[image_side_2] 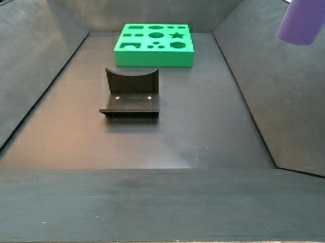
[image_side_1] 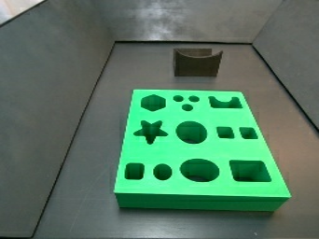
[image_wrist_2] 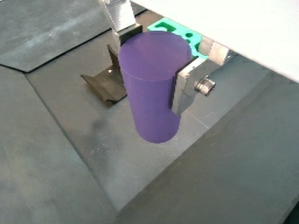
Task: Pick up the round object. Move up. Move to above the board. Insert the round object.
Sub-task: Move to above the board.
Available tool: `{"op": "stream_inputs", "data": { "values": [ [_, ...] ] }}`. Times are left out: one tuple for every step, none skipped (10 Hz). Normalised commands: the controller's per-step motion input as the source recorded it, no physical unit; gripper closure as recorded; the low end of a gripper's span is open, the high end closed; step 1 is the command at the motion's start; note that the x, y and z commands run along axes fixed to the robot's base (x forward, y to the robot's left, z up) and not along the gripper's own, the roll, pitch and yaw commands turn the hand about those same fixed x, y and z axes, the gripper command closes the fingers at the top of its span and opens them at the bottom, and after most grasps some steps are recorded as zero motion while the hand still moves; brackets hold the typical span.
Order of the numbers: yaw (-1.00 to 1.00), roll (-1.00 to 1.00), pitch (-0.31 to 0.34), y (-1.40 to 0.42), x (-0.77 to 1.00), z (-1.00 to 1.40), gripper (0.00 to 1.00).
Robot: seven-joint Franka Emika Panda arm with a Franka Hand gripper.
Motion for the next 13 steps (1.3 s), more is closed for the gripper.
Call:
{"op": "stream_inputs", "data": {
  "values": [
    [0.03, -0.03, 0.055, 0.0, -0.53, 0.01, 1.0],
    [0.03, -0.03, 0.055, 0.0, -0.53, 0.01, 1.0],
    [0.03, -0.03, 0.055, 0.0, -0.53, 0.01, 1.0],
    [0.03, -0.03, 0.055, 0.0, -0.53, 0.01, 1.0],
    [0.03, -0.03, 0.055, 0.0, -0.53, 0.01, 1.0],
    [-0.49, -0.34, 0.416, -1.0, 0.48, 0.17, 1.0],
    [-0.46, -0.32, 0.422, -1.0, 0.49, 0.18, 1.0],
    [-0.3, -0.22, 0.408, -1.0, 0.5, 0.18, 1.0],
    [-0.14, -0.18, 0.294, -1.0, 0.51, 0.18, 1.0],
    [-0.09, -0.14, 0.239, -1.0, 0.51, 0.18, 1.0],
    [-0.04, -0.06, 0.156, -1.0, 0.51, 0.18, 1.0],
    [-0.03, -0.05, 0.121, -1.0, 0.51, 0.18, 1.0],
    [0.0, -0.02, 0.099, -1.0, 0.52, 0.18, 1.0]
  ]
}}
